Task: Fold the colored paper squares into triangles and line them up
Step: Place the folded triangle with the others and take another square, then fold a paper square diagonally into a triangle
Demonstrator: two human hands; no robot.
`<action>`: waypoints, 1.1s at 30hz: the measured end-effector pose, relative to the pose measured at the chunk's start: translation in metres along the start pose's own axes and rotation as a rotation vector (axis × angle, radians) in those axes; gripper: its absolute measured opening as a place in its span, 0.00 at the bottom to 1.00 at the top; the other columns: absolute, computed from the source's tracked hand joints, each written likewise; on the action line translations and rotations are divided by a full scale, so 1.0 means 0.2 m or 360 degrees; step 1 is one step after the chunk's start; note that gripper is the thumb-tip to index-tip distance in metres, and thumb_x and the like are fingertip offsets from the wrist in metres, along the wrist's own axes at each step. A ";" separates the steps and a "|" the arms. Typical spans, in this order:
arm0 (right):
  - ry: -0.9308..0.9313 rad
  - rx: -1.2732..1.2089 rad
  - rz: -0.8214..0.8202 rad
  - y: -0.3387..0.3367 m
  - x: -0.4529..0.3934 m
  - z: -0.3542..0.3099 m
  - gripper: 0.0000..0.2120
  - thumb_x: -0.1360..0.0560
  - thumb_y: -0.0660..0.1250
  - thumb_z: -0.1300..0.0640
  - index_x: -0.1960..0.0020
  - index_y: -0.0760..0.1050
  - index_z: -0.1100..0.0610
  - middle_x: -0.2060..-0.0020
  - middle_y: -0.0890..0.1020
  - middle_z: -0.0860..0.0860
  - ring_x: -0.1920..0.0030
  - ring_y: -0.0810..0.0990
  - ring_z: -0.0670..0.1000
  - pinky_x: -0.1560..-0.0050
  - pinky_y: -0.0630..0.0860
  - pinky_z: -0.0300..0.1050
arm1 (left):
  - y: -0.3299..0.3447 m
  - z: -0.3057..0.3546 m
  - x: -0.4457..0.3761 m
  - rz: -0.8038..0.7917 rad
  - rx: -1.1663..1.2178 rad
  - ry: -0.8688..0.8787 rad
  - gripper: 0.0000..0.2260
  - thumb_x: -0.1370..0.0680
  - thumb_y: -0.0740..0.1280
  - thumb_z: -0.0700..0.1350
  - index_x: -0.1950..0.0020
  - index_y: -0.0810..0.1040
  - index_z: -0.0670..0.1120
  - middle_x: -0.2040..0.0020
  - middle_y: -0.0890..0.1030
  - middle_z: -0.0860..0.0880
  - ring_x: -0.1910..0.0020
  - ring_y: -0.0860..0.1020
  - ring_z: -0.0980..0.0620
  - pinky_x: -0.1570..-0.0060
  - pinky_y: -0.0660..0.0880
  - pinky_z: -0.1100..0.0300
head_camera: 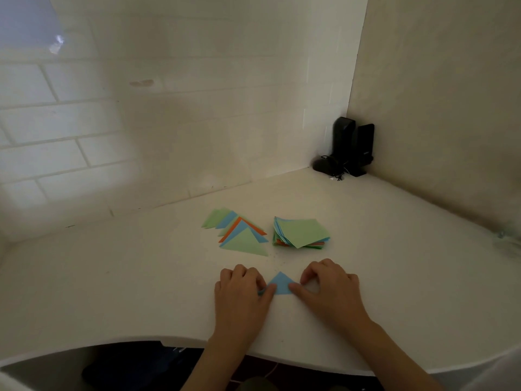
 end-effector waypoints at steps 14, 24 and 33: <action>0.0046 -0.0269 -0.0199 -0.02 0.01 0.02 0.10 0.29 0.69 0.47 0.62 0.67 0.40 0.55 0.75 0.42 0.53 0.73 0.41 0.43 0.66 0.45 | -0.03 0.09 0.02 -0.0129 0.0189 0.0016 0.17 0.28 0.62 0.31 0.44 0.74 0.47 0.50 0.72 0.52 0.48 0.70 0.51 0.58 0.62 0.66; 0.0002 -0.0219 -0.0141 -0.03 0.02 0.01 0.04 0.27 0.67 0.47 0.57 0.71 0.42 0.54 0.74 0.42 0.49 0.72 0.42 0.49 0.59 0.42 | 0.04 0.16 -0.04 -0.0239 0.0173 -0.0180 0.18 0.24 0.68 0.48 0.36 0.68 0.48 0.42 0.70 0.47 0.45 0.71 0.49 0.51 0.66 0.63; -0.0036 -0.0388 0.0125 -0.07 -0.03 0.04 0.06 0.31 0.72 0.49 0.62 0.75 0.44 0.60 0.77 0.41 0.62 0.76 0.41 0.52 0.74 0.44 | -0.06 -0.03 -0.10 -0.0038 0.0584 -0.0128 0.09 0.27 0.70 0.38 0.52 0.78 0.50 0.61 0.79 0.53 0.61 0.77 0.54 0.59 0.74 0.58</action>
Point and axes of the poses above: each hand's wrist, its own x-axis away from the middle knuckle, its own y-axis out of the palm, z = x × y, the point moved 7 cm from there along -x, towards the middle knuckle
